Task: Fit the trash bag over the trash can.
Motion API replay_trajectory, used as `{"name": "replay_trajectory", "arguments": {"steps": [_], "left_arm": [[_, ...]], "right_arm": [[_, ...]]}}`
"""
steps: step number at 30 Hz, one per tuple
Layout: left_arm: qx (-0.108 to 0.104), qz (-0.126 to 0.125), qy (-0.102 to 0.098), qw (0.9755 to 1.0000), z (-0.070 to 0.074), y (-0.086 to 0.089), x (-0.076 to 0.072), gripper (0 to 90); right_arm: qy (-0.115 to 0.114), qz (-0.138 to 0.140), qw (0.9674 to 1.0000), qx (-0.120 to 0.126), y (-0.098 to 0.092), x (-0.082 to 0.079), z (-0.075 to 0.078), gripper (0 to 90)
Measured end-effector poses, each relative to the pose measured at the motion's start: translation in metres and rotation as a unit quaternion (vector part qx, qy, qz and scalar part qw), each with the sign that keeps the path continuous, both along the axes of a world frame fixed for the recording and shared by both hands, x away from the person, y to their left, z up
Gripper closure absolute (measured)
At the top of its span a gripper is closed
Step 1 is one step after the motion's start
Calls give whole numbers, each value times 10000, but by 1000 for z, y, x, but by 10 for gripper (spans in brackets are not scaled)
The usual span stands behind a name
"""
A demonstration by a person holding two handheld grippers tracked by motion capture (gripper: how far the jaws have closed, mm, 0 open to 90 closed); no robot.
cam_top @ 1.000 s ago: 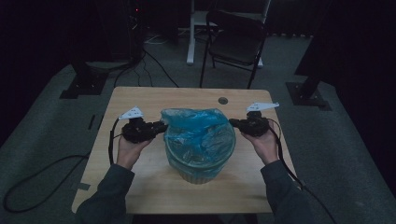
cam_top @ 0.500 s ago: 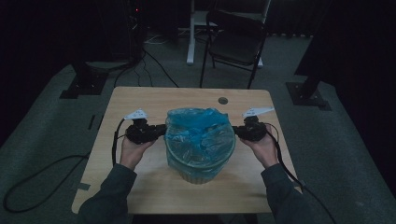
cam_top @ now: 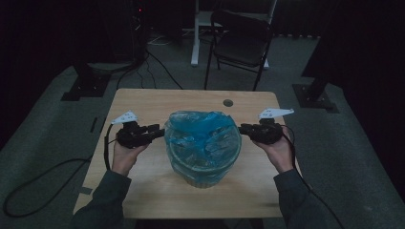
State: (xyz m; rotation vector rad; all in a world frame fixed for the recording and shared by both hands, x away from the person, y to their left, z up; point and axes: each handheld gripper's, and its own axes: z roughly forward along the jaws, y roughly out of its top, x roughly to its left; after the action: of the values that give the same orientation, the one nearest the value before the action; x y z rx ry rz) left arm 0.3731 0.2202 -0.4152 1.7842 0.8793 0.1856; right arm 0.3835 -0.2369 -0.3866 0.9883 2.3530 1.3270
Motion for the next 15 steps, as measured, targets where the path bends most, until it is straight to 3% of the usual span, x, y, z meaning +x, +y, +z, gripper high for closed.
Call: {"name": "replay_trajectory", "arguments": {"steps": [15], "left_arm": [[-123, -266, -344, 9990, 13, -5, -6, 541]], "right_arm": [[-420, 297, 9986, 115, 5, -12, 18, 691]]}}
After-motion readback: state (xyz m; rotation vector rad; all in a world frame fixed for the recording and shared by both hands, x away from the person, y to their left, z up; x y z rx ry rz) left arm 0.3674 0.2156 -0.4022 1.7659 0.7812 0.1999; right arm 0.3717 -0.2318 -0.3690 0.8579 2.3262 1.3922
